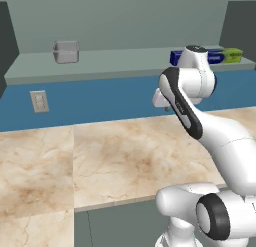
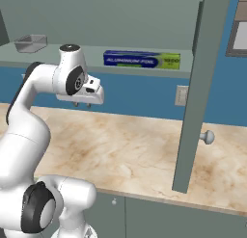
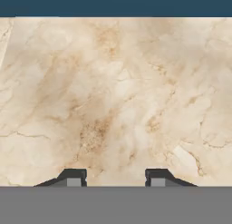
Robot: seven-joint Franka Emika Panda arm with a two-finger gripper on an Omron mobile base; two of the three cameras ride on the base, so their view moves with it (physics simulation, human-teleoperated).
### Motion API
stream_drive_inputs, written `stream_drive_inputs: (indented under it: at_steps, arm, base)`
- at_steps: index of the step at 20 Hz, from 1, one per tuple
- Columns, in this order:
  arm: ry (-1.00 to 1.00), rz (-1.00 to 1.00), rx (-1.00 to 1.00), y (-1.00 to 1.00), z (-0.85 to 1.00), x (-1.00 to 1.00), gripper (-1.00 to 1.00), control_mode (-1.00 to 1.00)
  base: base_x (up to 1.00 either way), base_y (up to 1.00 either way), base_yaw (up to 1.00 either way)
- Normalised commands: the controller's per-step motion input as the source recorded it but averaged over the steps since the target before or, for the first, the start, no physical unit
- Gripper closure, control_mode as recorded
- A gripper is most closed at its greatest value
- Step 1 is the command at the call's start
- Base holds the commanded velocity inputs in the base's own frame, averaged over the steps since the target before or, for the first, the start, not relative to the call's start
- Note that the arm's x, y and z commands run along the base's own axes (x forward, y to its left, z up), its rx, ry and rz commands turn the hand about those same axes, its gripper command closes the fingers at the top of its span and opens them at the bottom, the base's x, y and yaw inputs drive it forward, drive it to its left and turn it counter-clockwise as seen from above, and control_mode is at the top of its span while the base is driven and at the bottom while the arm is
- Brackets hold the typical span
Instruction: Retrieve the tupperware and aluminum foil from the cabinet and place them on the dining counter near the plate with potato and lime to prepare for storing leftovers.
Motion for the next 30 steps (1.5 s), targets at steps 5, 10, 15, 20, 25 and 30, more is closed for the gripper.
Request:
stream_drive_inputs:
  at_steps: [5,10,15,20,25,30]
  arm:
    - [-0.21,0.00,-0.04,0.02,0.09,-0.07,-1.00,-1.00]
    - [-0.42,0.00,-0.04,0.00,0.30,-0.05,-1.00,-1.00]
    - [-0.35,-0.07,0.00,0.00,0.57,0.01,-1.00,-1.00]
    - [-0.18,-0.14,0.02,0.00,0.65,0.12,-1.00,-1.00]
    - [-0.06,-0.15,0.02,0.00,0.70,0.20,-1.00,-1.00]
    - [-0.01,-0.15,0.04,0.00,0.57,0.26,-1.00,-1.00]
  base:
    - [0.00,0.00,0.00]
    - [0.00,0.00,0.00]
    - [0.00,0.00,0.00]
    - [0.00,0.00,0.00]
    - [0.00,0.00,0.00]
    - [0.00,0.00,0.00]
